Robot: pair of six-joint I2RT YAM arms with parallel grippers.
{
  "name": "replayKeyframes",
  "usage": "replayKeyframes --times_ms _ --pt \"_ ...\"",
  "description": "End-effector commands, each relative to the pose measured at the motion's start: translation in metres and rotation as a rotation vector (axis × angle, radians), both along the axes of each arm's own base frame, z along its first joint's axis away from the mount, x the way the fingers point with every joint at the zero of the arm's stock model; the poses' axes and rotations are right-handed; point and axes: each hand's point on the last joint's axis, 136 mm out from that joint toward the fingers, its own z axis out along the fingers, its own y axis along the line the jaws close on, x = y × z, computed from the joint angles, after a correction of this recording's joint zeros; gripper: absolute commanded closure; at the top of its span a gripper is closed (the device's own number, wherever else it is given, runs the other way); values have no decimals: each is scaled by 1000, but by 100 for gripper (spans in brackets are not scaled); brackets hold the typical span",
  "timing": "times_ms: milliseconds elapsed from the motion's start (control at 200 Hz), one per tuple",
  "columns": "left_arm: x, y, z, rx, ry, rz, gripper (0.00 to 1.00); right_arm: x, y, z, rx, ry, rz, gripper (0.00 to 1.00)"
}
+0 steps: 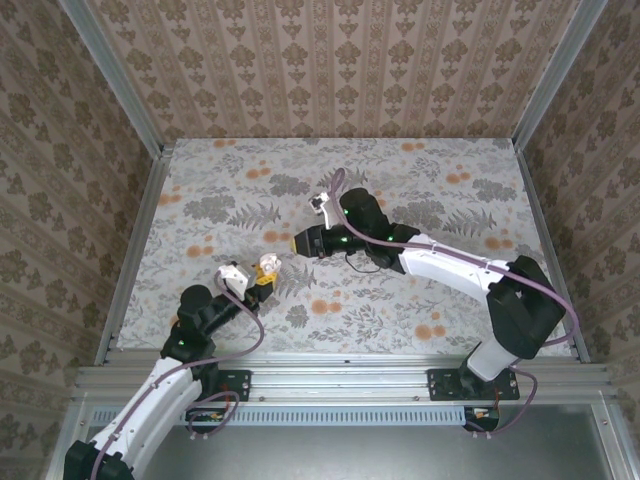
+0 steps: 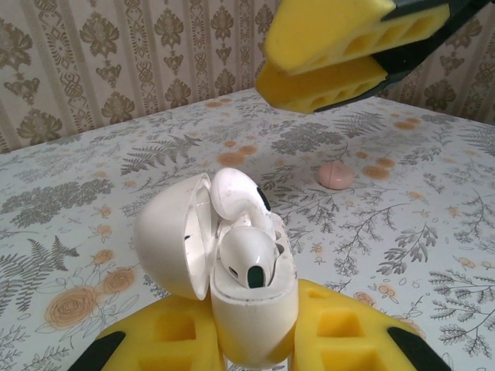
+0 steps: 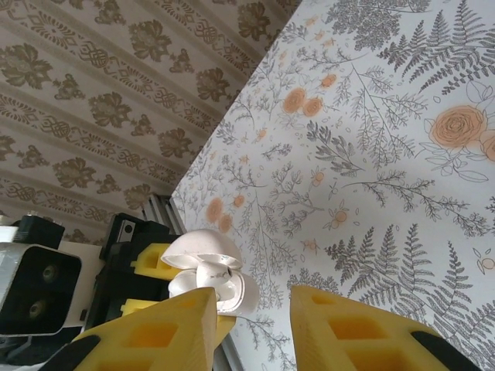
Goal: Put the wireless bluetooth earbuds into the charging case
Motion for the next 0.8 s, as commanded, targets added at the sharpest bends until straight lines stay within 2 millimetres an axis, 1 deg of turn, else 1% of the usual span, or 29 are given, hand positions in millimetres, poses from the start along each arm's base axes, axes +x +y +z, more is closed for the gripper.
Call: replayKeyframes --times_ms 0,265,340,500,795 --pt "-5 -5 23 -26 -85 -42 100 -9 2 10 17 6 46 68" --pt "-5 -6 24 -26 -87 -44 100 -12 22 11 18 16 90 66" --pt "-5 -5 25 -26 -87 -42 100 -11 25 10 18 17 91 63" --pt "-5 -6 25 -24 -85 -41 100 -6 31 6 4 26 88 62" --pt "-4 -5 24 -23 -83 -38 100 -9 43 -1 -12 37 115 60"
